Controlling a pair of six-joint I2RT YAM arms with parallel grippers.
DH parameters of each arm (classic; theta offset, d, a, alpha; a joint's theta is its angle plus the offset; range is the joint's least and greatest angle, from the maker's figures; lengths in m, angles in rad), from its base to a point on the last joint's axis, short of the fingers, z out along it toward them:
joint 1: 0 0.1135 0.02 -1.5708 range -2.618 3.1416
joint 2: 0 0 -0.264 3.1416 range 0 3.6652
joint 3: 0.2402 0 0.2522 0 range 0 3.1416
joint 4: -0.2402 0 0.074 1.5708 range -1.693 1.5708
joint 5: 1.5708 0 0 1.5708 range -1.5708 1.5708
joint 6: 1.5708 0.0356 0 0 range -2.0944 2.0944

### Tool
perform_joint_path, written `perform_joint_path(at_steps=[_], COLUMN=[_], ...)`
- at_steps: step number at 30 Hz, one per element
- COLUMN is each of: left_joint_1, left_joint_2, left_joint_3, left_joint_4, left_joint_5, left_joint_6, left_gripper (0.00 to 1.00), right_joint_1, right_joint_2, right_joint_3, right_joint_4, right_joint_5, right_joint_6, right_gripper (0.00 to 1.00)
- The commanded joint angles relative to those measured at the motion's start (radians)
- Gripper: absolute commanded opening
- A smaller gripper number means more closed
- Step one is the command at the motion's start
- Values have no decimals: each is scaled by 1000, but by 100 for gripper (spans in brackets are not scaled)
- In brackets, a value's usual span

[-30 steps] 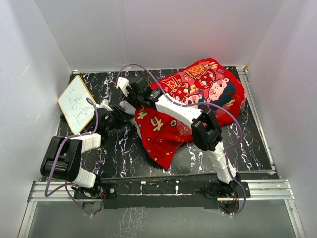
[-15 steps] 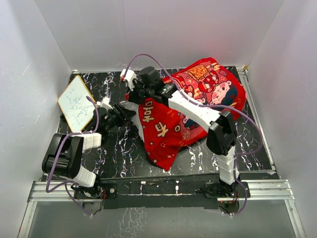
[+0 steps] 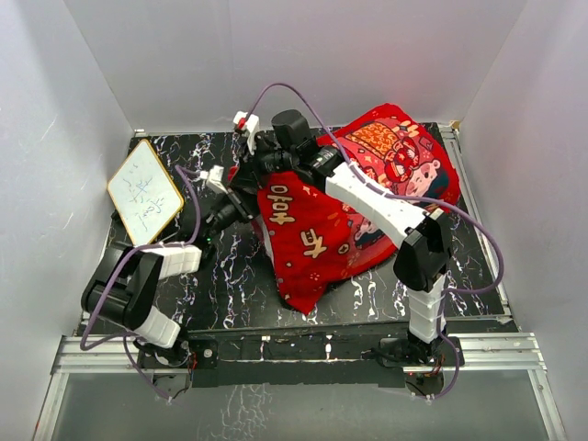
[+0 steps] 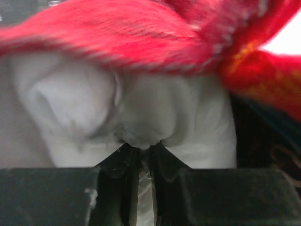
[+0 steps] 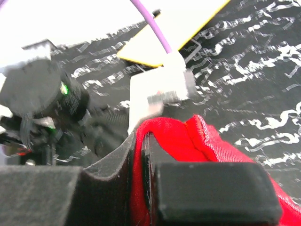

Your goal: Put the pillow into the pillowcase

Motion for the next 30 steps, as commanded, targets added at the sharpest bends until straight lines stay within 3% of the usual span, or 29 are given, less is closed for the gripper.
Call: perform_joint_path(at_steps=[1,6,12,14,15,18,20,24,27,30], left_joint_1=[-168,-283,-288,-289,-287,-286,-287,-288,-287,-283], left_joint_2=[29,137,347,339,304,114,-43,-364,-528,-656], left_joint_3=[151,279,311,257,209,45,-29,-62,-45,-20], left_joint_4=[349,366,561,577,555,348,143,-324,-658,-947], left_joint_5=[-4,-78,-213,-240,-262,-311,-325,-301,-266,-224], left_joint_6=[35,58,-113,-135,-126,-61,-20,49,98,149], left_gripper=[5,5,8,14,22,49,60,71,79,80], right_joint_1=[9,-13,-34,-80,-112,-196,-205,-195,-196,-194], right_joint_2=[-128,-192,-319,-351,-368,-402,-410,-409,-376,-368], right_joint_3=[32,-27,-125,-202,-252,-388,-448,-502,-463,-450], right_joint_4=[233,404,413,403,402,421,420,448,419,418], right_joint_5=[-260,-410,-384,-331,-308,-294,-295,-295,-288,-296], right_joint_6=[238,439,427,382,366,323,292,289,275,274], right_gripper=[8,8,8,8,8,8,8,8,8,8])
